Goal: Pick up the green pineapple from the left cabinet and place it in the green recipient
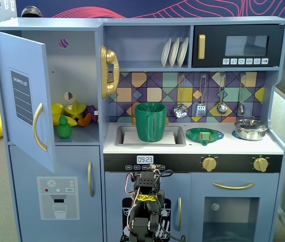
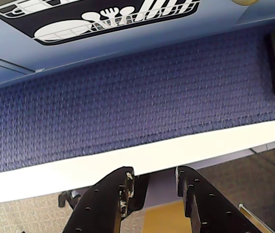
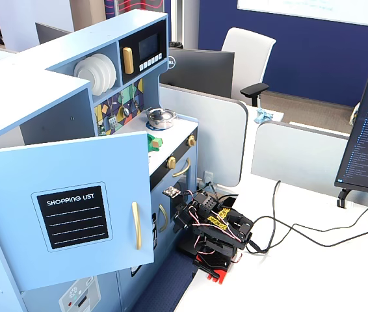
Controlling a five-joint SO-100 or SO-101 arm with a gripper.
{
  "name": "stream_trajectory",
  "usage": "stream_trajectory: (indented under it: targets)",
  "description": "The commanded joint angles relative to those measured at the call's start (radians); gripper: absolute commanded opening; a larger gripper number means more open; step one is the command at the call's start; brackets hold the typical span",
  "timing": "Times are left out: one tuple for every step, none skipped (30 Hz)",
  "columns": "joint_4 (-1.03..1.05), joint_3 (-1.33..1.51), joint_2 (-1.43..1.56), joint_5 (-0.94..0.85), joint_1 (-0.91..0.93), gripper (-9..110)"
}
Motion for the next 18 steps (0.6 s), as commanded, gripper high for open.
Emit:
stream_trajectory:
  targets:
    - [0.175, 0.006, -0.006, 0.032, 0.017, 0]
    - [0.176, 0.006, -0.006, 0.025, 0.017, 0]
    - [0.176, 0.006, -0.006, 0.017, 0.017, 0]
    - [0.176, 0.006, -0.006, 0.014, 0.017, 1]
    - [0.176, 0.006, -0.006, 0.017, 0.009, 1]
    - [0.176, 0.006, -0.006, 0.029, 0.003, 1]
    - [0.176, 0.006, -0.006, 0.034, 0.002, 1]
    - [0.176, 0.006, -0.006, 0.035, 0.002, 1]
    - [0.176, 0.006, -0.006, 0.035, 0.003, 0]
    - [0.176, 0.006, -0.006, 0.032, 0.003, 0]
    - [0.176, 0.006, -0.006, 0.025, 0.003, 0]
    - [0.176, 0.006, -0.006, 0.009, 0.003, 0]
    - [0.176, 0.006, -0.006, -0.011, -0.002, 0]
    - [0.175, 0.006, -0.006, -0.025, -0.009, 0]
    - [0.163, 0.006, -0.008, -0.031, -0.020, 0]
    - [0.138, 0.005, -0.008, -0.023, -0.037, 0]
    - [0.106, 0.005, -0.011, -0.032, -0.052, 0]
    - [0.054, 0.003, -0.021, -0.054, -0.075, 0]
